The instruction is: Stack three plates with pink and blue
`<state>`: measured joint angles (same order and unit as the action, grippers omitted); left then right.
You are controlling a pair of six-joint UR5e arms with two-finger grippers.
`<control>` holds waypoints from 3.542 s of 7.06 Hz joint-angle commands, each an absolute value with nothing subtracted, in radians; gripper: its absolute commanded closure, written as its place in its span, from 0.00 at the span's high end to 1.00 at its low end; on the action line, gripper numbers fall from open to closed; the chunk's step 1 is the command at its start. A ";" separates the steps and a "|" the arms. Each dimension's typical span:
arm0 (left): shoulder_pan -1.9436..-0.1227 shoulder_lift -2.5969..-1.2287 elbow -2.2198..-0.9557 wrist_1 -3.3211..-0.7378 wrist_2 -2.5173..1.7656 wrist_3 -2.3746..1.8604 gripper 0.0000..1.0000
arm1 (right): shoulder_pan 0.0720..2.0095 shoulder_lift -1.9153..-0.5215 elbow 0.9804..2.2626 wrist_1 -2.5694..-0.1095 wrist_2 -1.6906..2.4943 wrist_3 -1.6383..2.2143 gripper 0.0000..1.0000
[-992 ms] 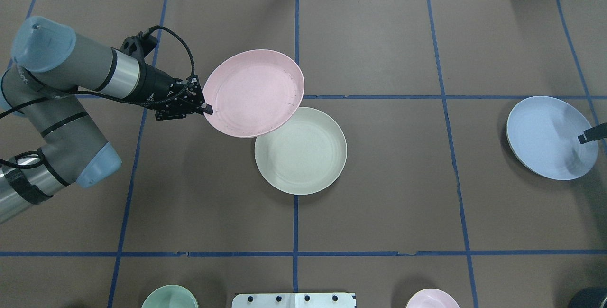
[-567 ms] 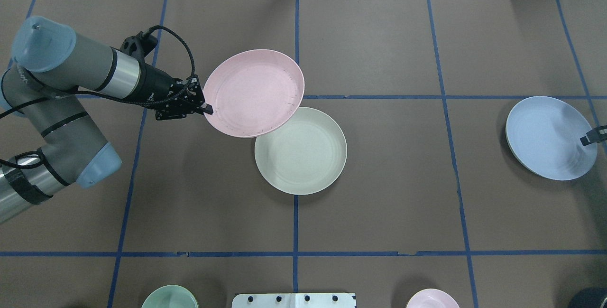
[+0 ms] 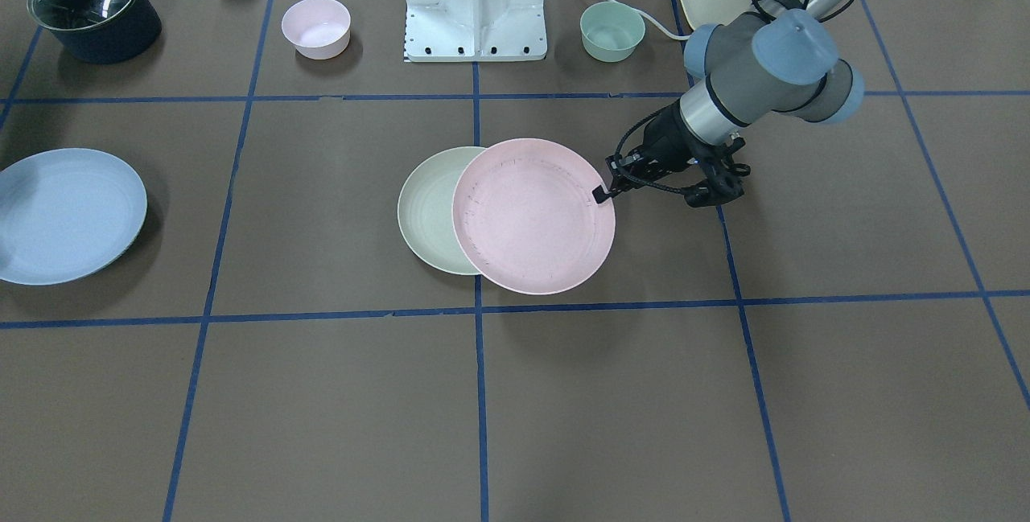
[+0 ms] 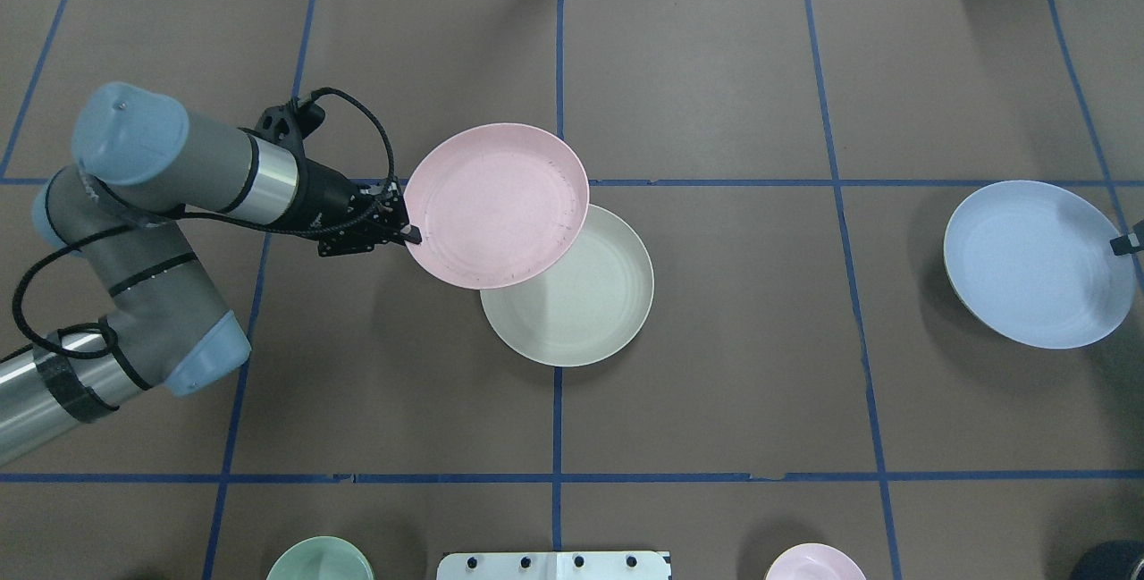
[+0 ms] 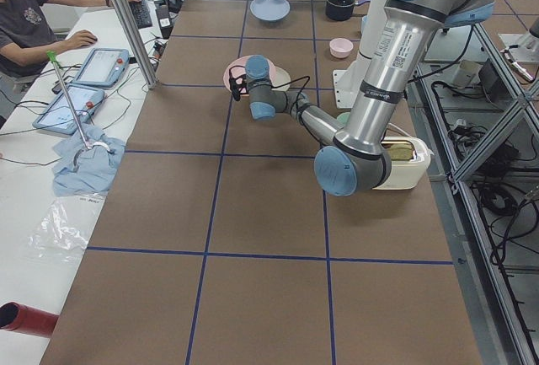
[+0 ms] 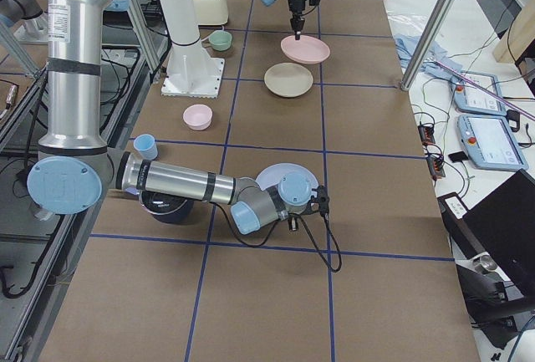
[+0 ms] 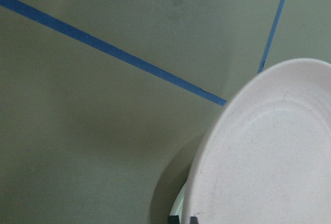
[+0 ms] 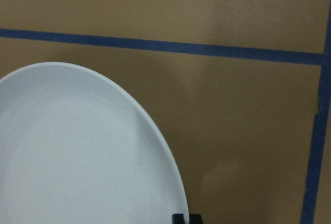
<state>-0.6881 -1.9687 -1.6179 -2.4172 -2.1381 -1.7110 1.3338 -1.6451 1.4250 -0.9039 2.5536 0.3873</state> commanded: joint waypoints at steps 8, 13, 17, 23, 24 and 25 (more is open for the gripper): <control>-0.525 -2.055 -1.603 -2.333 -2.013 -1.703 0.00 | 1.374 -1.618 1.512 -0.907 2.658 0.558 0.00; -0.554 -2.045 -1.601 -2.318 -1.959 -1.686 1.00 | 1.370 -1.595 1.595 -0.905 2.652 0.711 0.00; -0.655 -2.008 -1.770 -2.059 -2.017 -1.407 1.00 | 1.063 -1.432 1.745 -0.908 2.423 1.197 0.00; -0.787 -1.917 -1.850 -2.000 -2.100 -1.232 1.00 | 0.579 -1.148 1.714 -1.052 1.961 1.416 0.00; -0.787 -1.916 -1.850 -1.999 -2.100 -1.232 1.00 | 0.572 -1.147 1.709 -1.052 1.959 1.416 0.00; -0.785 -1.916 -1.850 -1.999 -2.100 -1.232 1.00 | 0.566 -1.143 1.707 -1.052 1.959 1.417 0.00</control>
